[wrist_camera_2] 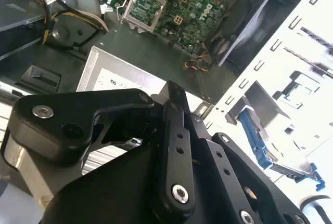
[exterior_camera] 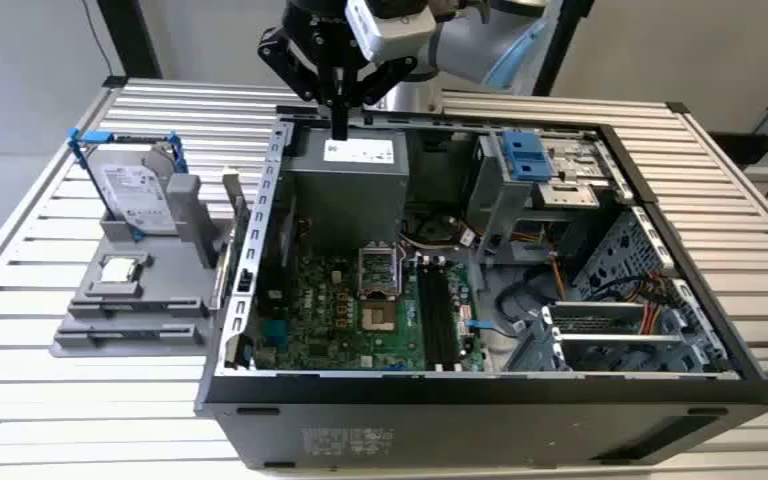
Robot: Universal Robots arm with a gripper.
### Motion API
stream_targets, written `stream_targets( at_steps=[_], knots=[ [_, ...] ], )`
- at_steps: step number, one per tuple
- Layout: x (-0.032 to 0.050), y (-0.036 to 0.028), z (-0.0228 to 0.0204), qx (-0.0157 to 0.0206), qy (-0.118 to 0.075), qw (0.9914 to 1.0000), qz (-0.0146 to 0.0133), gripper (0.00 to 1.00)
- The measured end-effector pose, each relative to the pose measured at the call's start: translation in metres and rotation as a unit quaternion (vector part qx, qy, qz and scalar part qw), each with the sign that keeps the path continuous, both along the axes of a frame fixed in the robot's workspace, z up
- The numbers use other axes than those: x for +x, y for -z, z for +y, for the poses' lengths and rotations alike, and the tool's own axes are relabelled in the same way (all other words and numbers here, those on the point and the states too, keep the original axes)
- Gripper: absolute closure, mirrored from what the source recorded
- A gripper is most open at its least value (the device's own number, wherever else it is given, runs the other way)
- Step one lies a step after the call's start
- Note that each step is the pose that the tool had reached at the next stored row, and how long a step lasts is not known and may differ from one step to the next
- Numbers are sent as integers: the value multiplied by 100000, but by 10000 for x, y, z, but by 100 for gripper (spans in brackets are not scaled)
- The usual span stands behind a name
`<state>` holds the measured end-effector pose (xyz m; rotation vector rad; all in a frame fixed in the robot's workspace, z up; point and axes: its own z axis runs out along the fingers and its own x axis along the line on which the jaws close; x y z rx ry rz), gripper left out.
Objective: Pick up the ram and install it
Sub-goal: 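Reach for the ram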
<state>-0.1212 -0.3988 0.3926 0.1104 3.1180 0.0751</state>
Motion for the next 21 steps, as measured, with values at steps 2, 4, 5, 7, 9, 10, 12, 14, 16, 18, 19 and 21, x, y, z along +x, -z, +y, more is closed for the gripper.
stream_targets(
  at_steps=[2, 4, 5, 7, 9, 10, 12, 14, 16, 18, 19, 21],
  knots=[
    [0, 0, 0, -3, 0, 100000, 1, 100],
    [0, 0, 0, -2, -1, 100000, 1, 100],
    [-1, 0, 0, -2, -1, 100000, 1, 100],
    [-7, 0, 0, -7, 5, 100000, 4, 100],
    [-14, 0, 0, -3, 4, 100000, 4, 100],
    [-15, 0, 0, -4, 2, 100000, 5, 100],
    [-22, 0, 0, -2, 0, 100000, 1, 100],
    [-24, 0, 0, -4, -1, 100000, 1, 100],
    [-32, 0, 0, 1, 5, 100000, -1, 100],
    [-54, -1, 0, -8, 0, 100000, 8, 100],
    [-63, 0, 0, -2, 3, 100000, 1, 100],
    [-85, 0, 0, -5, 4, 100000, 3, 100]
  ],
)
